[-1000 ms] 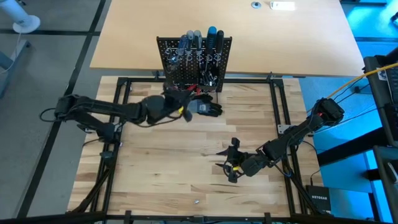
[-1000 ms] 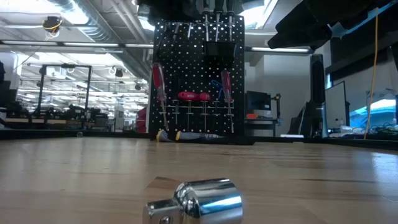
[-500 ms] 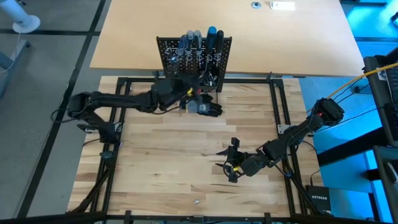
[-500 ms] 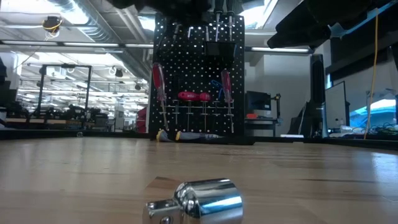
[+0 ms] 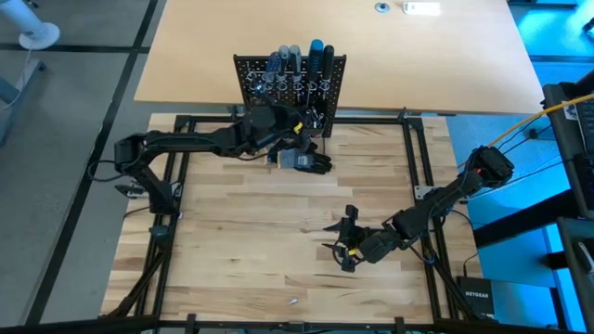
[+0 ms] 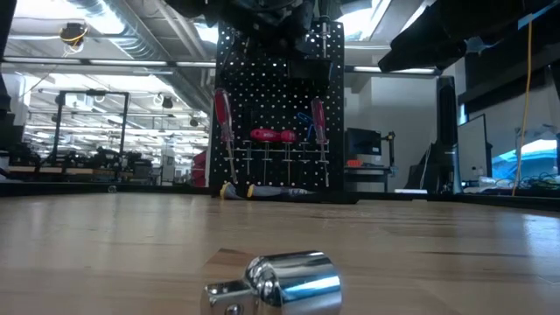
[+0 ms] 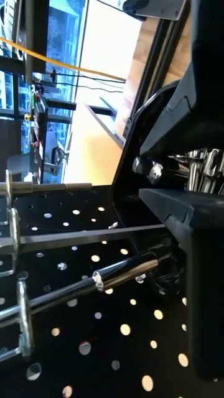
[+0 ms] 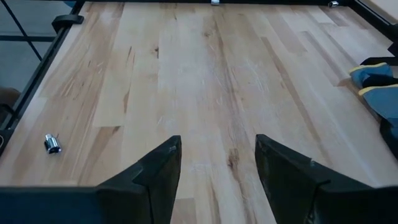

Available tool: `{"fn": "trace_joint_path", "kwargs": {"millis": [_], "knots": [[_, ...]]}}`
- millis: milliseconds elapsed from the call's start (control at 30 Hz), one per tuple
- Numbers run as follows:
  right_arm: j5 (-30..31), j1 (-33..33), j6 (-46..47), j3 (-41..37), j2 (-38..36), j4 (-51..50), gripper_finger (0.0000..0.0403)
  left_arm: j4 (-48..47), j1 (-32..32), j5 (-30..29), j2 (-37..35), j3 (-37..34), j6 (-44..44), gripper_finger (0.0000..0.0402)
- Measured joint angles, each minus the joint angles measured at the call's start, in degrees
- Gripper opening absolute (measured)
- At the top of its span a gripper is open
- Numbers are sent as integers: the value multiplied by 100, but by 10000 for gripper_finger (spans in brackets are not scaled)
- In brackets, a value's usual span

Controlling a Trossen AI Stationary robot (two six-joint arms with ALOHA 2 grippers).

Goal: Hang tools onto peg board
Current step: Put the socket into the pegboard bin

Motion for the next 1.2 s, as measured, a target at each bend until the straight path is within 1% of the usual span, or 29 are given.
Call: {"fn": "trace_joint_path", "kwargs": {"millis": [233, 333, 400, 467, 567, 633, 767, 867, 933, 1000, 1033, 1200], "knots": [[0, 0, 2, 0, 0, -38, 202, -5, -89, -9, -23, 0, 181, 138], [0, 0, 2, 0, 0, -34, 202, -111, -195, -27, -138, 0, 527, 153], [0, 0, 2, 0, 0, -37, 202, -380, -327, -117, -332, 0, 722, 157], [0, 0, 2, 0, 0, -46, 202, -916, -510, -404, -649, 0, 726, 158], [0, 0, 2, 0, 0, -61, 202, -2089, -853, -682, -1243, 0, 716, 158], [0, 0, 4, 0, 0, -73, 202, -3024, -1132, -739, -1642, 0, 529, 159], [-1, 0, 4, 0, 0, -51, 202, -4915, -1728, -744, -2300, 0, -293, 159], [0, 0, 4, 0, 0, -34, 202, -6295, -2140, -699, -2501, 2, -1236, 159], [0, 0, 5, 0, 0, 2, 202, -6973, -2374, -551, -2546, -37, -1839, 159], [0, 0, 19, 0, 0, 9, 202, -7341, -2557, -475, -2553, -104, -2322, 159], [0, 0, 29, 0, 0, 9, 202, -7359, -2631, -467, -2553, -172, -2463, 159], [0, 0, 41, 0, 0, 31, 202, -7155, -2765, -416, -2517, -688, -2623, 162]]}}
